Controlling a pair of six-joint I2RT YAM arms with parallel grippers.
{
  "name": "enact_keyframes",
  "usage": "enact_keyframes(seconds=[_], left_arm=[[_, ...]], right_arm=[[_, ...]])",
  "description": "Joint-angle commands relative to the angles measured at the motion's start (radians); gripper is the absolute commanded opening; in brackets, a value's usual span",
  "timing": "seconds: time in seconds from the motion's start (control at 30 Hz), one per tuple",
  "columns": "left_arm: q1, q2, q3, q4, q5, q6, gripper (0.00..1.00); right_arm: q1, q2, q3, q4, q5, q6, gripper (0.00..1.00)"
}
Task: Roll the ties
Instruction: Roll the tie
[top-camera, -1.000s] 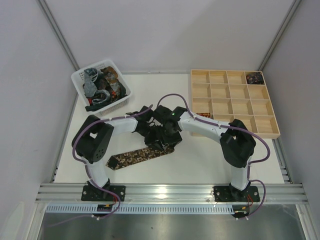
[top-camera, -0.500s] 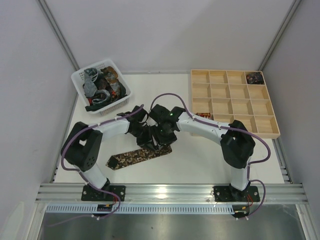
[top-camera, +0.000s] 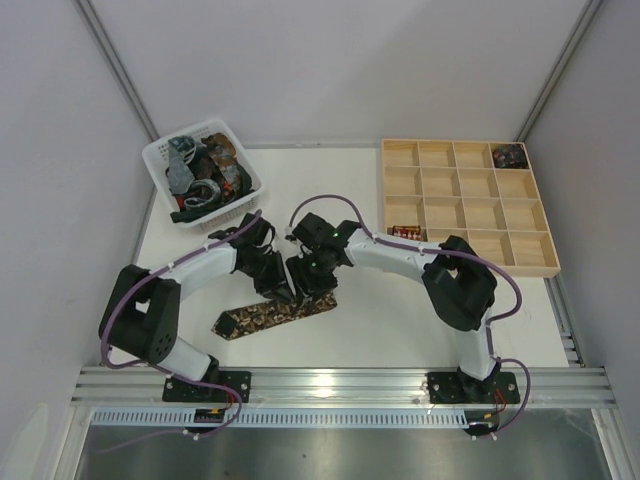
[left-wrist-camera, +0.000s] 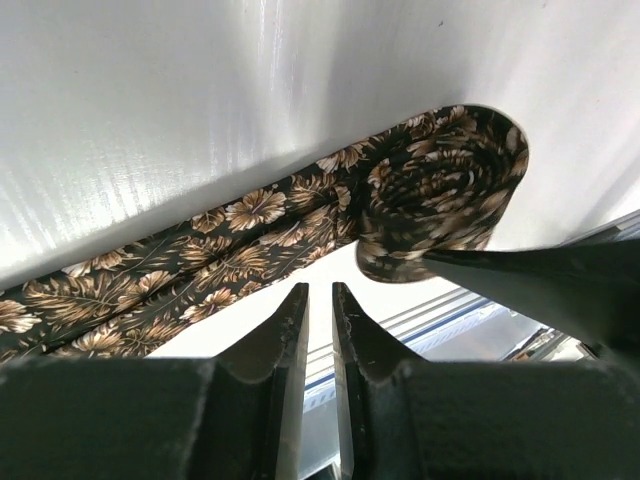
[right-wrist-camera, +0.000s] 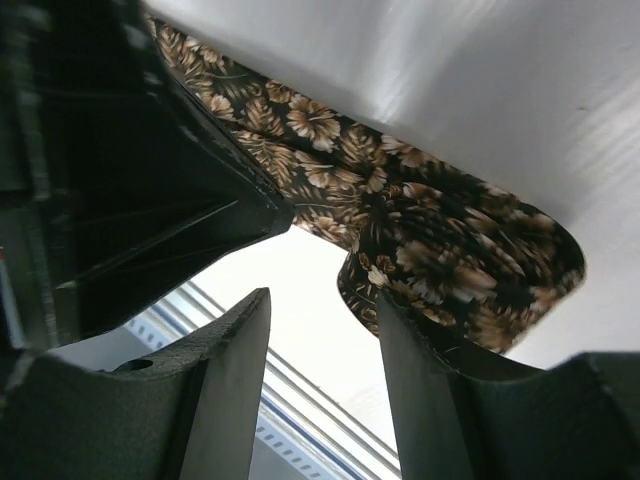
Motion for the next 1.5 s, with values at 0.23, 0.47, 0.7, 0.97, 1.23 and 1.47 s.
enact_keyframes(seconds=[0.23, 0.47, 0.7, 0.97, 1.23, 1.47], left_arm=[[0.026, -0.048, -0.011, 0.069, 0.094, -0.009, 0.19], [0.024, -0.013, 0.016, 0.155, 0.195, -0.050, 0.18], [0.001, 0.039, 0.056, 0.184, 0.238, -0.065, 0.18], [-0.039, 0.114, 0.078, 0.225, 0.269, -0.091, 0.17], [-0.039, 0.160, 0.067, 0.212, 0.258, -0.045, 0.17], [-0.036, 0.165, 0.021, 0.224, 0.249, -0.032, 0.17]], right_arm=[[-0.107, -0.068, -0.170, 0.257, -0.261, 0.076, 0.52], [-0.150, -0.143, -0.188, 0.283, -0.321, 0.108, 0.53], [-0.185, -0.203, -0.225, 0.285, -0.320, 0.122, 0.53], [-0.282, -0.272, -0.325, 0.308, -0.326, 0.110, 0.65], [-0.323, -0.185, -0.422, 0.406, -0.445, 0.076, 0.76], [-0.325, -0.110, -0.429, 0.478, -0.487, 0.095, 0.75]])
